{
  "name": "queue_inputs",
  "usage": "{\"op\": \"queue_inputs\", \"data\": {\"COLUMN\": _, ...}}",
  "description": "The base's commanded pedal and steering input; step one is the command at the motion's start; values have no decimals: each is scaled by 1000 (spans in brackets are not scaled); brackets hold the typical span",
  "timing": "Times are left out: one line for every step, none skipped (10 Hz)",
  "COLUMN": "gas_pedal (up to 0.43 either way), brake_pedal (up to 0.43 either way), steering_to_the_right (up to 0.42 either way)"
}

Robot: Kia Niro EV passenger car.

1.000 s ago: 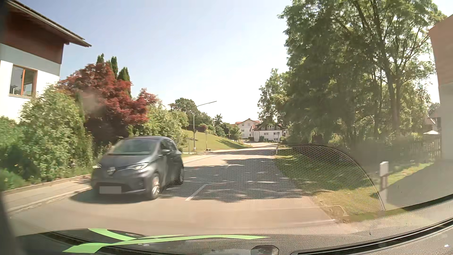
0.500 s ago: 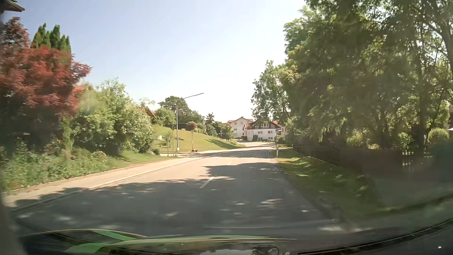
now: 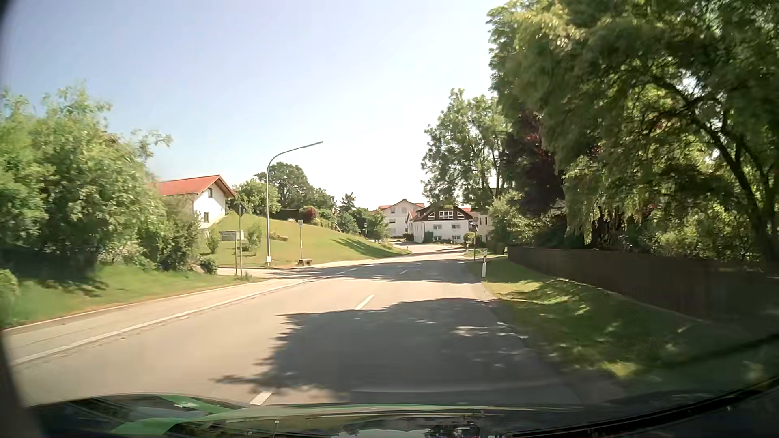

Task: Follow the waypoints while adhering to traffic rules and regulations

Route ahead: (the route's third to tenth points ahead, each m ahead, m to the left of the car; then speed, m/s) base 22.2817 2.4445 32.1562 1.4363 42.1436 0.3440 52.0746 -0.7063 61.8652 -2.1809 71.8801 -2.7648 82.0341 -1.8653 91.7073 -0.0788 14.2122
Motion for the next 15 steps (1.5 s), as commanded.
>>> {"op": "queue_inputs", "data": {"gas_pedal": 130, "brake_pedal": 0, "steering_to_the_right": 13}}
{"op": "queue_inputs", "data": {"gas_pedal": 130, "brake_pedal": 0, "steering_to_the_right": 13}}
{"op": "queue_inputs", "data": {"gas_pedal": 130, "brake_pedal": 0, "steering_to_the_right": 13}}
{"op": "queue_inputs", "data": {"gas_pedal": 110, "brake_pedal": 0, "steering_to_the_right": 13}}
{"op": "queue_inputs", "data": {"gas_pedal": 79, "brake_pedal": 0, "steering_to_the_right": 14}}
{"op": "queue_inputs", "data": {"gas_pedal": 79, "brake_pedal": 0, "steering_to_the_right": 13}}
{"op": "queue_inputs", "data": {"gas_pedal": 79, "brake_pedal": 0, "steering_to_the_right": 13}}
{"op": "queue_inputs", "data": {"gas_pedal": 87, "brake_pedal": 0, "steering_to_the_right": 11}}
{"op": "queue_inputs", "data": {"gas_pedal": 110, "brake_pedal": 0, "steering_to_the_right": 10}}
{"op": "queue_inputs", "data": {"gas_pedal": 130, "brake_pedal": 0, "steering_to_the_right": 8}}
{"op": "queue_inputs", "data": {"gas_pedal": 130, "brake_pedal": 0, "steering_to_the_right": 9}}
{"op": "queue_inputs", "data": {"gas_pedal": 138, "brake_pedal": 0, "steering_to_the_right": 8}}
{"op": "queue_inputs", "data": {"gas_pedal": 138, "brake_pedal": 0, "steering_to_the_right": 8}}
{"op": "queue_inputs", "data": {"gas_pedal": 138, "brake_pedal": 0, "steering_to_the_right": 9}}
{"op": "queue_inputs", "data": {"gas_pedal": 138, "brake_pedal": 0, "steering_to_the_right": 10}}
